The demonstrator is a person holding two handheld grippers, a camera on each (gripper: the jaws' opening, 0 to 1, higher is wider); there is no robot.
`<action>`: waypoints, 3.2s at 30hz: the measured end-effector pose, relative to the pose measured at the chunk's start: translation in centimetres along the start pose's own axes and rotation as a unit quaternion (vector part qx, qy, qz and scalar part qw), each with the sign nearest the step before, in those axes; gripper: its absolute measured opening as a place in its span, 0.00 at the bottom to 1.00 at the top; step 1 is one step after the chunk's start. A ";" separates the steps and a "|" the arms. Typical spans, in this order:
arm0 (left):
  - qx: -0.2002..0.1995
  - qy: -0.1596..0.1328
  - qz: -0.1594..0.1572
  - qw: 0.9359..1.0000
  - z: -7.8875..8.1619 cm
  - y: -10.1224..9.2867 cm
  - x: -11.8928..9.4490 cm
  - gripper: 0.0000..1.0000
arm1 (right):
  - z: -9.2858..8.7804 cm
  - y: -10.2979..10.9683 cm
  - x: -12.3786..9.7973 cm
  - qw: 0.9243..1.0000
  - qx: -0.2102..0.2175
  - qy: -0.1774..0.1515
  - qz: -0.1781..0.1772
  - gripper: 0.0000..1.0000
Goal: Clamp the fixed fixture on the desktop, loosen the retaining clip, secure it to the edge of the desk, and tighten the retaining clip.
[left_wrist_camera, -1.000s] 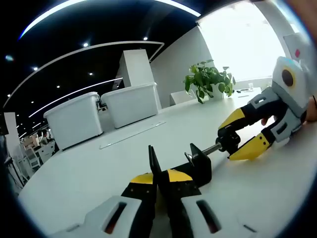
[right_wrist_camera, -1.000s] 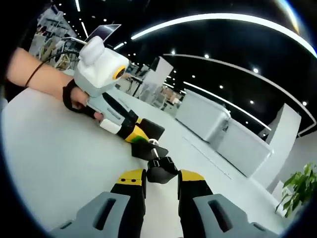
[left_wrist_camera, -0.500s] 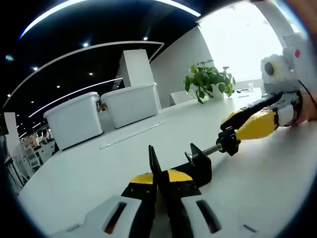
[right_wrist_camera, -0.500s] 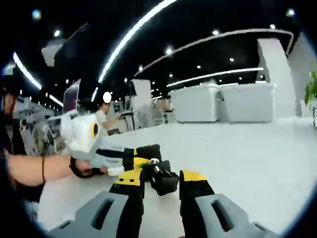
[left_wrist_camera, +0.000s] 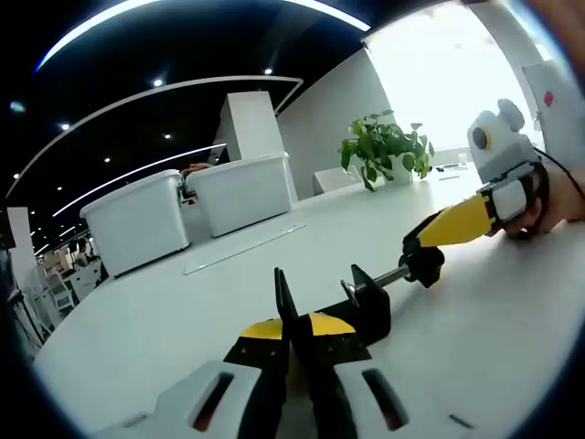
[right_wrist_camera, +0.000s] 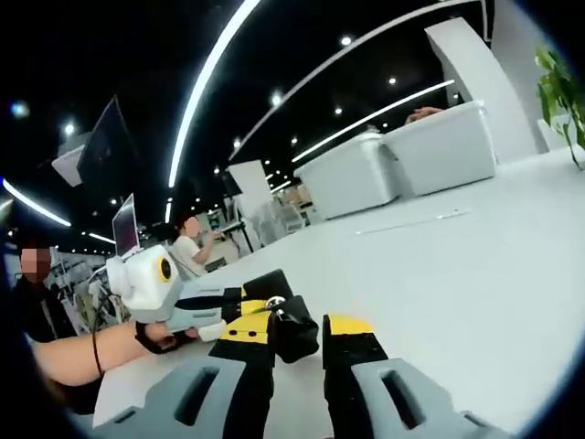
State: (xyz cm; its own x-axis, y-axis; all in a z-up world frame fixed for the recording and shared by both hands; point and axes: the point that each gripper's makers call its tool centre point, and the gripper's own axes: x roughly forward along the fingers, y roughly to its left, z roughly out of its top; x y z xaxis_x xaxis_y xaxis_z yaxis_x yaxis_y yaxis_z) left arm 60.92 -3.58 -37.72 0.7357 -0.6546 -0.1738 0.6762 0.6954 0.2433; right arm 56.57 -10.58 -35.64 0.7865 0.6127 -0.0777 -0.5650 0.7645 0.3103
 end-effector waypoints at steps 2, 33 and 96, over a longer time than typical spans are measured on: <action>0.000 0.000 0.000 1.000 0.0 0.0 0.1 0.06 | 0.0 0.1 0.0 1.000 -0.007 0.000 0.001 0.18; 0.000 0.000 0.000 1.000 0.0 0.1 -0.1 0.06 | -0.3 3.9 -0.1 0.856 -0.516 0.009 -0.011 0.09; -0.001 0.000 0.001 1.000 0.0 0.1 0.0 0.06 | -0.3 3.4 0.4 0.864 -0.504 0.013 -0.010 0.15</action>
State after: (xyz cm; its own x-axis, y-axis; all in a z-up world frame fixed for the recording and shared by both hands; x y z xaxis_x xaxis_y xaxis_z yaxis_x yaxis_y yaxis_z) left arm 61.00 -3.47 -37.68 0.7373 -0.6530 -0.1735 0.6746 0.6977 0.2411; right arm 54.88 -7.65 -34.91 0.8004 0.5914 -0.0977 -0.4910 0.5533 -0.6729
